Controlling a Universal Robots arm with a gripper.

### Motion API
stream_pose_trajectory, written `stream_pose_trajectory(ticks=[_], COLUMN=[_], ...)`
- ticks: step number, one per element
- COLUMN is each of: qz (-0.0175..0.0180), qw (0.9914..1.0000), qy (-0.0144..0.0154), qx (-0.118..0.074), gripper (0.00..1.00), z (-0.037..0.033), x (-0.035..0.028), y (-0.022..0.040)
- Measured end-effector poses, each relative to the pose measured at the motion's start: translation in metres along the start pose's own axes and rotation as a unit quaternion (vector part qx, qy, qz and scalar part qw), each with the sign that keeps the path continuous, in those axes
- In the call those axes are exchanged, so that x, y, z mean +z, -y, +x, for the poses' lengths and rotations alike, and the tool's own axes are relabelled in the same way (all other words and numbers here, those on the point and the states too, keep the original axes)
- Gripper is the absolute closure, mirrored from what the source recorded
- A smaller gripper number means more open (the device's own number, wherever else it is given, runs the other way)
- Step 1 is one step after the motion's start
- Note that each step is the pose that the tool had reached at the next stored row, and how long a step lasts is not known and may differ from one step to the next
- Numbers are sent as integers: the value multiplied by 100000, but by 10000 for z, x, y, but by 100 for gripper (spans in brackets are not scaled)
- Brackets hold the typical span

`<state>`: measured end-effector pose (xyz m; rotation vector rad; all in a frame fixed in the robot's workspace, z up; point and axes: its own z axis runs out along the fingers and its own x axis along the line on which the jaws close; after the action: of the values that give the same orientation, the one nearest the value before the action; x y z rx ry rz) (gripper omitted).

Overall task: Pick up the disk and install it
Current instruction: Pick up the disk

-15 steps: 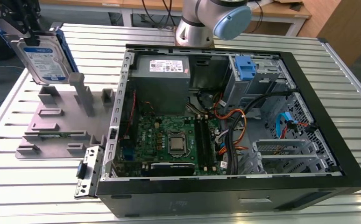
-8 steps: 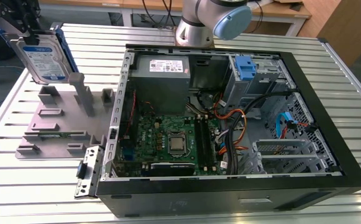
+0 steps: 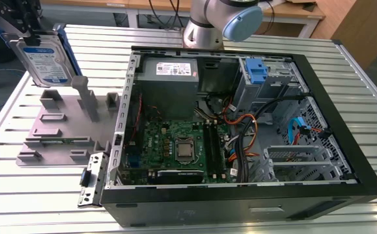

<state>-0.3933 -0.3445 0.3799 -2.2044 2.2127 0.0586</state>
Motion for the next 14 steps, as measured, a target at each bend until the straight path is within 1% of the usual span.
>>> stream_pose_trajectory(ticks=[6, 14], qz=[7, 4], qw=[100000, 100000], qy=[5, 4], qx=[0, -2], gripper=[65, 65], z=[-2, -2], x=[-57, -66], y=[-1, -1])
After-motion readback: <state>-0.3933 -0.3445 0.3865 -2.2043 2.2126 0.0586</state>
